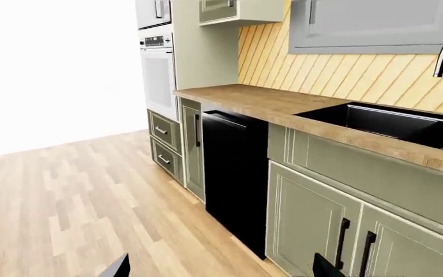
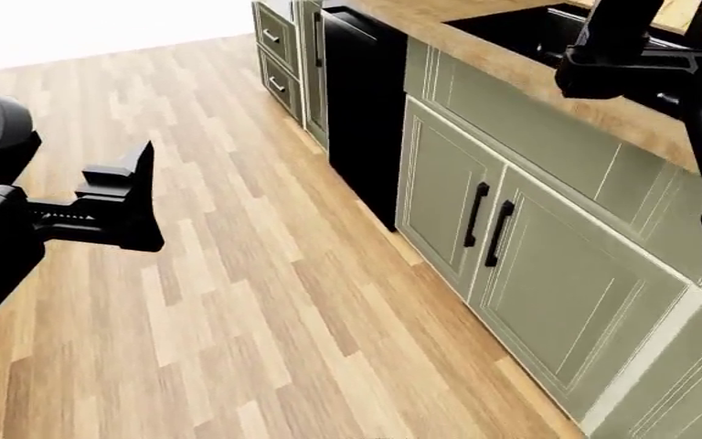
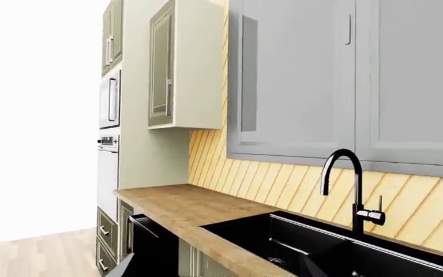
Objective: Move the drinks to the dining counter.
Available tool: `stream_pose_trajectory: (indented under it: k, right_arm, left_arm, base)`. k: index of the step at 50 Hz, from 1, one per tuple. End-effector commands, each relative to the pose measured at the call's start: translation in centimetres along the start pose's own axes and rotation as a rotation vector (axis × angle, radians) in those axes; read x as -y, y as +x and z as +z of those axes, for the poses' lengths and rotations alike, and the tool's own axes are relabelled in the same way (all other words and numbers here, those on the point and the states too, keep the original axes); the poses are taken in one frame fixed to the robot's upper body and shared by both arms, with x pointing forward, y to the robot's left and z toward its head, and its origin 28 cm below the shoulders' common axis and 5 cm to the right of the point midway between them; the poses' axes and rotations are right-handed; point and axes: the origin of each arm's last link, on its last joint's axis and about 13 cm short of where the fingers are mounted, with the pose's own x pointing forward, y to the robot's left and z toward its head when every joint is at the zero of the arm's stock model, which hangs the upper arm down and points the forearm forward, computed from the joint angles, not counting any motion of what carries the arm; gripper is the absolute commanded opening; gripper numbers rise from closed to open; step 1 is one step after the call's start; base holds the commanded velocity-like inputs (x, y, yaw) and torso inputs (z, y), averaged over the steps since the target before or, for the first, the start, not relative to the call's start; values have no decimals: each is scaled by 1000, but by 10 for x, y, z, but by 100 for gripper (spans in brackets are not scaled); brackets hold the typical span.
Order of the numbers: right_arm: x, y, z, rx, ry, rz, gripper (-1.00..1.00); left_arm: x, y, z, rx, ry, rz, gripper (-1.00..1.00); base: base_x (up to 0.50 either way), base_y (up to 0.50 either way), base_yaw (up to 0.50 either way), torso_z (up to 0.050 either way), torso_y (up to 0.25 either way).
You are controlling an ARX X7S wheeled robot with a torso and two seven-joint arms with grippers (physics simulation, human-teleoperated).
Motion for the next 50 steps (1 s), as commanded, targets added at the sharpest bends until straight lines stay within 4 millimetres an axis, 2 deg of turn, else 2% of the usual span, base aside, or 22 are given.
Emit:
stream_pose_trajectory:
  k: [1, 50]
  right_arm:
    - [0, 0, 0, -4, 4, 2, 100]
    - [-1, 1, 0, -10, 6, 10, 100]
  left_arm:
    - [0, -1, 0, -1, 0, 2, 100]
    - [0, -2, -2, -1, 2, 0, 100]
  base:
    - [0, 0, -500, 0, 0]
    - [0, 0, -500, 0, 0]
